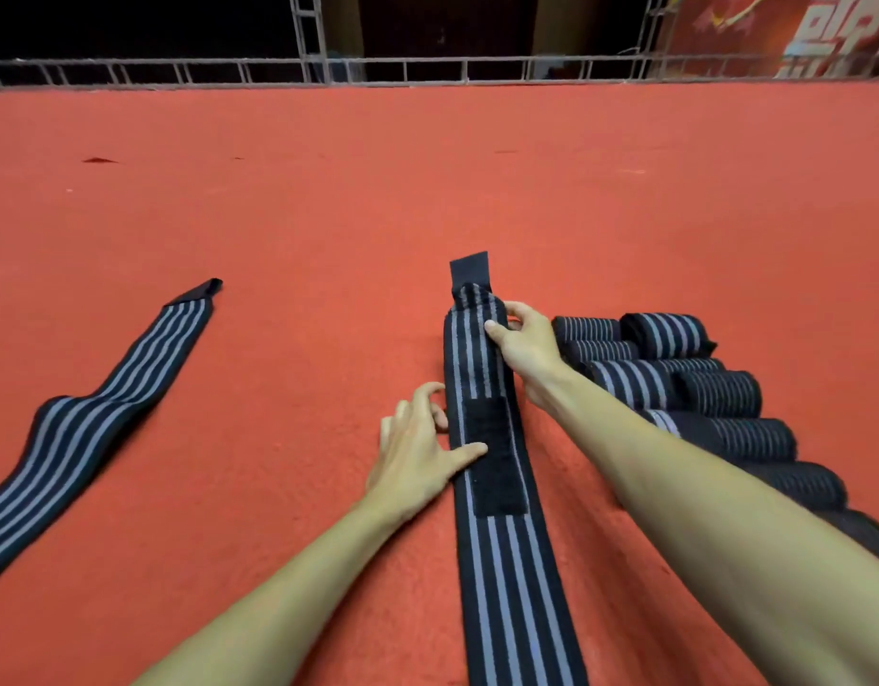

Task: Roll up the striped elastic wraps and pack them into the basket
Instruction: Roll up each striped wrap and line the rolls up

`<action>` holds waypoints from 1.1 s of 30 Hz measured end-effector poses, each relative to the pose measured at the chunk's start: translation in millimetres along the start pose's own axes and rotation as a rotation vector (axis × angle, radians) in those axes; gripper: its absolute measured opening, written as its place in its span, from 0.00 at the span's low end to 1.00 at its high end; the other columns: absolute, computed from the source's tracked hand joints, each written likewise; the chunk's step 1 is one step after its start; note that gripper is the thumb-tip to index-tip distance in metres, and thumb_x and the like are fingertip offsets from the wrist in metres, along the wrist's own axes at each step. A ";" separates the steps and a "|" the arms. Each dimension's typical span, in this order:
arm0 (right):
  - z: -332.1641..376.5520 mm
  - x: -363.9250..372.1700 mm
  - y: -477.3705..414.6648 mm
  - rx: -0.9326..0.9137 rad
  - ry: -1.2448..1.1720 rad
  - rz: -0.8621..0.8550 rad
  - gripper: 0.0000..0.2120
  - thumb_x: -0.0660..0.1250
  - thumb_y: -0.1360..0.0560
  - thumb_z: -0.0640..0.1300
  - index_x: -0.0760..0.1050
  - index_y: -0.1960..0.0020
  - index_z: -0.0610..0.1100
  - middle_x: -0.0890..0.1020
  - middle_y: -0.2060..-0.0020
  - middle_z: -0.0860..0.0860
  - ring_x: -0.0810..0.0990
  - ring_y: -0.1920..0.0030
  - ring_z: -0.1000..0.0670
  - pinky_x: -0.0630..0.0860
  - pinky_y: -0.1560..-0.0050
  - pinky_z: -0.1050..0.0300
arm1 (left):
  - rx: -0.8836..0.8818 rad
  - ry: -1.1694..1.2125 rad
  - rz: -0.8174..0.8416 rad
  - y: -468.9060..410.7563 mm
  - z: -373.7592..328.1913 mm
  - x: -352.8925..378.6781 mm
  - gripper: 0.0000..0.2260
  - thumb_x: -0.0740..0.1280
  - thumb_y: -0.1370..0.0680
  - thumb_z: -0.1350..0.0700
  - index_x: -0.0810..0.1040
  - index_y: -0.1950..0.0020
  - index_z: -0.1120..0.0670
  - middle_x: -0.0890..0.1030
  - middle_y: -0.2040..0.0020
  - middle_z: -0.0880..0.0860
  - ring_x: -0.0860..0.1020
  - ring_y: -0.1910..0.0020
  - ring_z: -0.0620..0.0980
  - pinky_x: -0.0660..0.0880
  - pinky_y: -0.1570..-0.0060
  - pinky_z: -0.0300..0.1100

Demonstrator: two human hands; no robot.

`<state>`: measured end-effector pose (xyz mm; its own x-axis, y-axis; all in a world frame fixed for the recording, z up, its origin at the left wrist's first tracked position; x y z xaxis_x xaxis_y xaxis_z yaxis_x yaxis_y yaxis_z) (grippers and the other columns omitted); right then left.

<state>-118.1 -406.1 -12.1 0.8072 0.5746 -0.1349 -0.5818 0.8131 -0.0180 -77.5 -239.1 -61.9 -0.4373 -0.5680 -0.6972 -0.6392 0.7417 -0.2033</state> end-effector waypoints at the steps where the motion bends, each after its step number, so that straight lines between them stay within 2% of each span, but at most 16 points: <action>1: -9.1 2.3 -4.6 0.008 0.020 0.004 0.09 0.64 0.22 0.35 0.76 0.45 0.45 0.83 0.50 0.43 0.82 0.52 0.47 0.80 0.48 0.52 | 0.023 -0.008 -0.026 -0.7 1.8 1.2 0.32 0.74 0.32 0.42 0.64 0.33 0.46 0.70 0.52 0.42 0.69 0.49 0.43 0.61 0.45 0.39; 3: -22.8 4.9 -11.9 0.013 0.097 0.009 0.09 0.65 0.23 0.35 0.76 0.44 0.44 0.83 0.48 0.44 0.82 0.49 0.47 0.78 0.44 0.50 | 0.093 -0.091 -0.029 -2.3 1.4 3.0 0.27 0.71 0.29 0.40 0.67 0.34 0.45 0.68 0.47 0.43 0.67 0.45 0.42 0.61 0.43 0.39; 7: -31.8 2.8 -16.3 -0.016 0.442 0.024 0.15 0.66 0.24 0.39 0.75 0.38 0.43 0.82 0.44 0.47 0.80 0.44 0.48 0.73 0.45 0.59 | 0.146 -0.215 0.001 -4.6 2.0 7.0 0.18 0.62 0.24 0.40 0.72 0.36 0.44 0.67 0.44 0.43 0.64 0.42 0.42 0.59 0.40 0.39; 12: -23.0 0.2 2.1 -0.059 0.750 0.038 0.25 0.62 0.25 0.37 0.65 0.28 0.40 0.73 0.33 0.42 0.67 0.31 0.40 0.64 0.32 0.51 | 0.122 -0.229 0.051 -3.7 -0.3 5.3 0.16 0.59 0.21 0.45 0.72 0.34 0.44 0.69 0.42 0.43 0.64 0.40 0.44 0.58 0.39 0.39; 14: -14.1 4.0 15.8 -0.128 0.845 0.085 0.23 0.61 0.25 0.37 0.69 0.30 0.42 0.72 0.33 0.43 0.65 0.31 0.41 0.61 0.32 0.53 | 0.110 -0.138 0.141 -4.3 1.0 -1.5 0.16 0.62 0.21 0.50 0.73 0.34 0.47 0.71 0.40 0.45 0.66 0.39 0.45 0.60 0.38 0.37; 16: -2.9 13.8 31.3 -0.202 0.900 0.176 0.20 0.62 0.26 0.37 0.73 0.34 0.43 0.73 0.35 0.42 0.67 0.32 0.41 0.60 0.33 0.55 | 0.108 0.002 0.227 -3.3 3.1 -17.8 0.15 0.64 0.23 0.59 0.77 0.37 0.52 0.75 0.41 0.51 0.73 0.39 0.48 0.63 0.41 0.31; 18: 8.8 31.0 48.3 -0.270 0.929 0.273 0.18 0.64 0.26 0.37 0.76 0.37 0.42 0.76 0.38 0.42 0.71 0.35 0.42 0.62 0.33 0.55 | 0.117 0.015 0.212 1.7 10.5 -45.0 0.14 0.64 0.24 0.64 0.79 0.41 0.55 0.77 0.44 0.53 0.76 0.44 0.49 0.65 0.45 0.28; 20: 19.6 52.6 65.6 -0.309 0.925 0.349 0.16 0.65 0.26 0.38 0.77 0.39 0.43 0.79 0.41 0.43 0.76 0.40 0.44 0.65 0.36 0.57 | 0.091 -0.024 0.145 8.8 26.0 -77.0 0.13 0.64 0.25 0.64 0.80 0.42 0.55 0.77 0.45 0.53 0.76 0.47 0.48 0.65 0.47 0.28; 22: 28.2 77.4 82.2 -0.332 0.908 0.424 0.15 0.66 0.26 0.39 0.78 0.40 0.43 0.80 0.43 0.44 0.78 0.43 0.46 0.68 0.40 0.59 | 0.035 -0.072 0.044 17.0 52.0 -111.9 0.13 0.64 0.24 0.63 0.79 0.41 0.54 0.76 0.45 0.53 0.76 0.45 0.50 0.66 0.42 0.35; 25: 36.3 115.4 103.6 -0.362 0.900 0.529 0.14 0.66 0.25 0.40 0.78 0.40 0.43 0.82 0.45 0.46 0.79 0.45 0.47 0.68 0.46 0.62 | -0.099 -0.209 -0.147 34.8 100.4 -168.0 0.14 0.63 0.23 0.58 0.76 0.37 0.53 0.74 0.38 0.54 0.71 0.35 0.53 0.65 0.33 0.50; 29: 36.9 158.0 124.5 -0.383 0.898 0.626 0.13 0.66 0.25 0.41 0.78 0.41 0.45 0.83 0.47 0.48 0.80 0.46 0.49 0.68 0.51 0.65 | -0.396 -0.402 -0.285 69.6 161.6 -228.7 0.22 0.59 0.21 0.57 0.65 0.27 0.53 0.63 0.27 0.57 0.61 0.28 0.58 0.58 0.30 0.53; 31: 35.9 173.1 132.8 -0.385 0.907 0.674 0.13 0.66 0.25 0.41 0.78 0.40 0.45 0.83 0.47 0.48 0.80 0.46 0.49 0.69 0.50 0.64 | -0.568 -0.431 -0.297 86.7 189.3 -246.5 0.24 0.57 0.21 0.56 0.60 0.24 0.53 0.58 0.24 0.59 0.57 0.26 0.59 0.54 0.28 0.53; 33: 35.6 184.4 138.8 -0.396 0.918 0.706 0.13 0.66 0.25 0.41 0.78 0.40 0.45 0.83 0.46 0.47 0.80 0.46 0.48 0.70 0.49 0.63 | -0.710 -0.432 -0.263 100.8 212.7 -256.5 0.24 0.55 0.21 0.55 0.58 0.24 0.54 0.59 0.24 0.60 0.57 0.26 0.59 0.53 0.28 0.53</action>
<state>-46.5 -184.0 -4.3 0.0254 0.4693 -0.8826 -0.9829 0.1726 0.0635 104.7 57.3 -49.7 -0.0339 -0.3980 -0.9167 -0.9919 0.1255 -0.0178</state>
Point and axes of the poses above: each hand's wrist, its own y-axis away from the middle knuckle, its own x-axis out of the palm, z = x × y, the point moved 4 cm from there along -y, towards the middle knuckle
